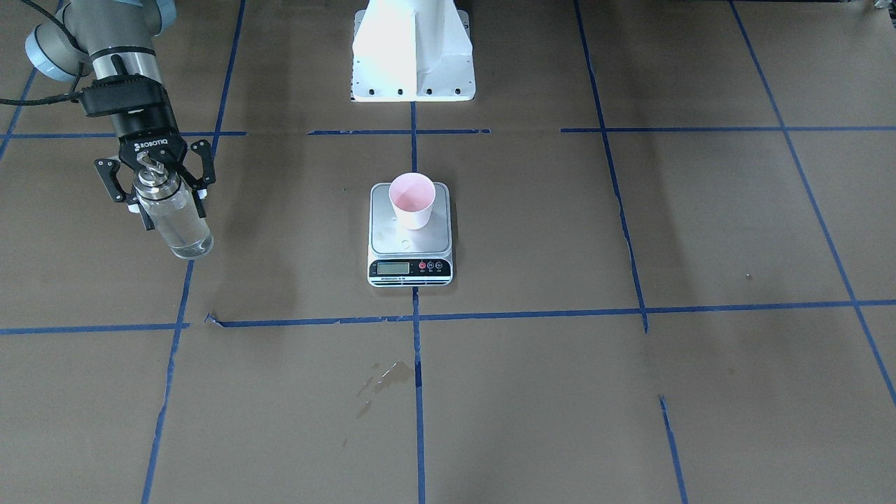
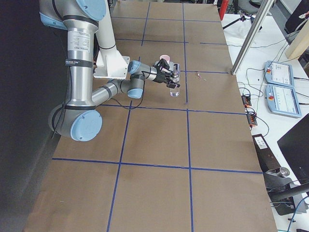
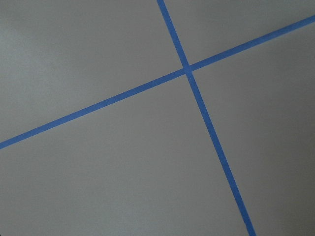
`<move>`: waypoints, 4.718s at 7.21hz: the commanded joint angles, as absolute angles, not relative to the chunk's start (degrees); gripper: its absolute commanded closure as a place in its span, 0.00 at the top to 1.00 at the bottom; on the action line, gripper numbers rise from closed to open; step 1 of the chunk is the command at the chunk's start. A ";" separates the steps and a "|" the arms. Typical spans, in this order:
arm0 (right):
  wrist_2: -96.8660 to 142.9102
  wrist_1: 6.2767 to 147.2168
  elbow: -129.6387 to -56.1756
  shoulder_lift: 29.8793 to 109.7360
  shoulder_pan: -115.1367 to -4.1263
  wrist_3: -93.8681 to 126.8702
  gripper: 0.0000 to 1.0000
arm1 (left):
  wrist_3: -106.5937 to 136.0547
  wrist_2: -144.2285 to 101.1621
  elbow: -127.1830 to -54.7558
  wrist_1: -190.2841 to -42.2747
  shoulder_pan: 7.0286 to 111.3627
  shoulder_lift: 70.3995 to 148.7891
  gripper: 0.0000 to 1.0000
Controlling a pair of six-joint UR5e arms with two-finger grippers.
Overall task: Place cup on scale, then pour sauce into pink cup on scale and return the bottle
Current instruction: 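Lift the bottle with the right gripper and carry it over the cup, then tilt the bottle spout down over the pink cup with the right gripper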
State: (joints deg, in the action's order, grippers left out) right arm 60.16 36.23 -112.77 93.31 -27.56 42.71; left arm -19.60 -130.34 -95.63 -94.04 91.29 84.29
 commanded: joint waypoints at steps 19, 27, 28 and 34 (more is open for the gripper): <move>20.14 101.51 -100.90 60.47 -11.25 10.03 0.00 | -19.60 -130.43 -95.10 -94.04 91.23 84.46 1.00; 15.38 101.51 -100.90 60.82 -10.99 0.79 0.00 | -19.60 -130.43 -95.10 -94.13 91.14 84.55 1.00; 15.38 101.51 -100.90 60.82 -10.99 0.79 0.00 | -19.60 -130.43 -95.10 -94.13 91.14 84.55 1.00; 15.29 101.51 -100.90 61.00 -11.07 0.79 0.00 | -19.60 -130.43 -95.19 -94.13 91.14 84.46 1.00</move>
State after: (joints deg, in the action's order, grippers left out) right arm 15.30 101.51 -100.90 60.95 -11.06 0.79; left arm -19.60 -130.43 -95.17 -94.13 91.14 84.47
